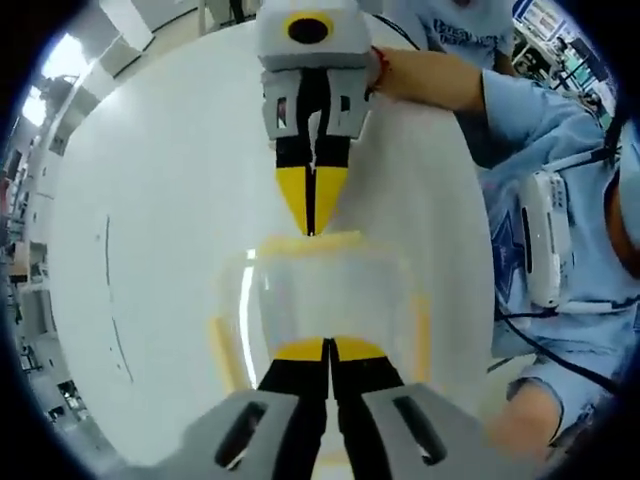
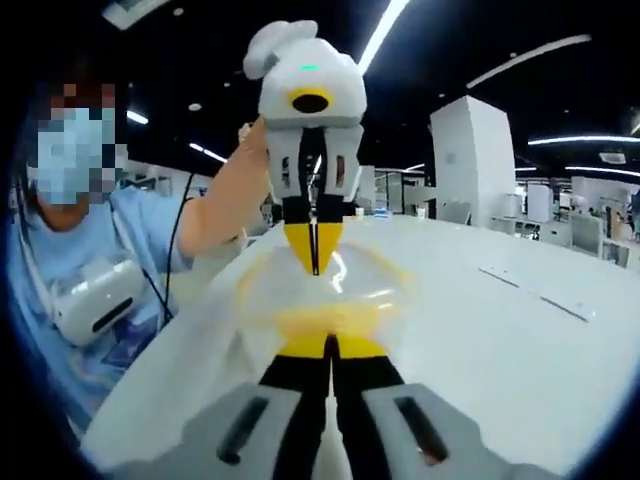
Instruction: Snap each plastic latch of the storage box into its locked position after aligning the lid with the box until every specified latch is closed and the lid sits flush.
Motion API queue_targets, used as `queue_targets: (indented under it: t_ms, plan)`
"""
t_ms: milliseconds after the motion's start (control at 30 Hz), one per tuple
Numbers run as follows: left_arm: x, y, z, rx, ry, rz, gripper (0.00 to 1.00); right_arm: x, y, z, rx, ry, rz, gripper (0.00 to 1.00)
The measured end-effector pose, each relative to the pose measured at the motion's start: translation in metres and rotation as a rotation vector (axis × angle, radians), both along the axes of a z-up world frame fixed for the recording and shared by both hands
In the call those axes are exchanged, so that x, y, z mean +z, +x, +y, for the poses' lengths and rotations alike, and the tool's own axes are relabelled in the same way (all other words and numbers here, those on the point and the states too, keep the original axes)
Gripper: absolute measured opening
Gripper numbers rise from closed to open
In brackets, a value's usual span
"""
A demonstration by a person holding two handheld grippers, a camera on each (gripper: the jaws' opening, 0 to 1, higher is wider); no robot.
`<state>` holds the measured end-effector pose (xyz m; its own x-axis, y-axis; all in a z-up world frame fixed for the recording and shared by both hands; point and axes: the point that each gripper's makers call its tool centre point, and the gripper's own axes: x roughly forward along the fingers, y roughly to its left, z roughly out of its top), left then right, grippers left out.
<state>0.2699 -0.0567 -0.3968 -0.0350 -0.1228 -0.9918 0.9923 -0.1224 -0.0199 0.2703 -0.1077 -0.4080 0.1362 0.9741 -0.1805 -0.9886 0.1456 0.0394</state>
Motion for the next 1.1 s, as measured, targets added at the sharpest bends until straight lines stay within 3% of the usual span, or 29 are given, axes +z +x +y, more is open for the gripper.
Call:
queue_targets:
  t_ms: [500,667,767,1100]
  plan:
    - [0.000,-0.002,0.003,0.008,0.017,0.024,0.00,0.001,-0.002,0.002,0.010,0.041,0.035,0.00]
    - [0.008,-0.005,-0.001,0.013,0.021,0.038,0.00,-0.002,0.006,0.015,-0.003,-0.022,-0.033,0.00]
    - [0.010,-0.006,0.000,0.021,0.025,0.038,0.00,-0.005,-0.001,0.012,-0.005,-0.036,-0.044,0.00]
    - [0.009,-0.001,0.003,0.043,0.020,0.025,0.00,-0.015,0.000,0.010,-0.020,-0.056,0.011,0.00]
